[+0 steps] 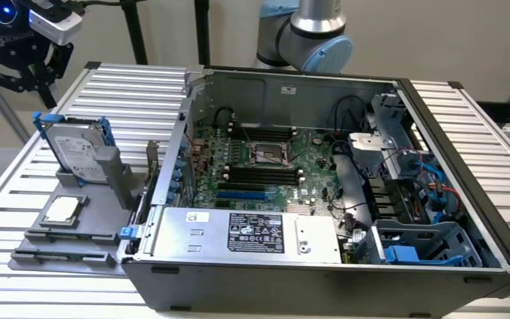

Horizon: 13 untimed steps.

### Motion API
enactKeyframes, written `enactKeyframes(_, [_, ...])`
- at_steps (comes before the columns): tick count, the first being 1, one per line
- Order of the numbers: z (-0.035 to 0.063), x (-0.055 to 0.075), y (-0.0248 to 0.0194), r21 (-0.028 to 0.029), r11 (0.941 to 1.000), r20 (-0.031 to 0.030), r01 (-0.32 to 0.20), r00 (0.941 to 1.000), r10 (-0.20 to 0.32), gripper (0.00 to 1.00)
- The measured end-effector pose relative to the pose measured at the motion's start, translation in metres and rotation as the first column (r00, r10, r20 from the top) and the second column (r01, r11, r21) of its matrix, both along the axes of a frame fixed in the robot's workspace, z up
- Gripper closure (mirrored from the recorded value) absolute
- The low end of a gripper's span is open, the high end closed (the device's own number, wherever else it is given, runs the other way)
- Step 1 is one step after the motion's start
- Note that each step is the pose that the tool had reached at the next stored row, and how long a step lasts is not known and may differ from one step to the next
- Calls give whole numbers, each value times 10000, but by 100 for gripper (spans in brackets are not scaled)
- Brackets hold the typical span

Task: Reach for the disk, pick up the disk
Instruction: 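Pick up the disk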

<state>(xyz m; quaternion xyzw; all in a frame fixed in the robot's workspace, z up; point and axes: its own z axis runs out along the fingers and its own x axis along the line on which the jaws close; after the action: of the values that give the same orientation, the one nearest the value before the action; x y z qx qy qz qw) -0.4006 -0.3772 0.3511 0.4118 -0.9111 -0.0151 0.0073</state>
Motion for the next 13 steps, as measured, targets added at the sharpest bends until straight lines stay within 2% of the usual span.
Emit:
enactKeyframes(3, [0, -1, 0, -5, 9985, 0, -544, 9985, 544, 89])
enactKeyframes(6, [0, -1, 0, -13, 9941, -1, -1087, 9941, 1087, 89])
enactKeyframes(9, [0, -1, 0, -21, 9867, -2, -1628, 9867, 1628, 89])
enactKeyframes(13, [0, -2, 0, -34, 9721, -5, -2347, 9721, 2347, 89])
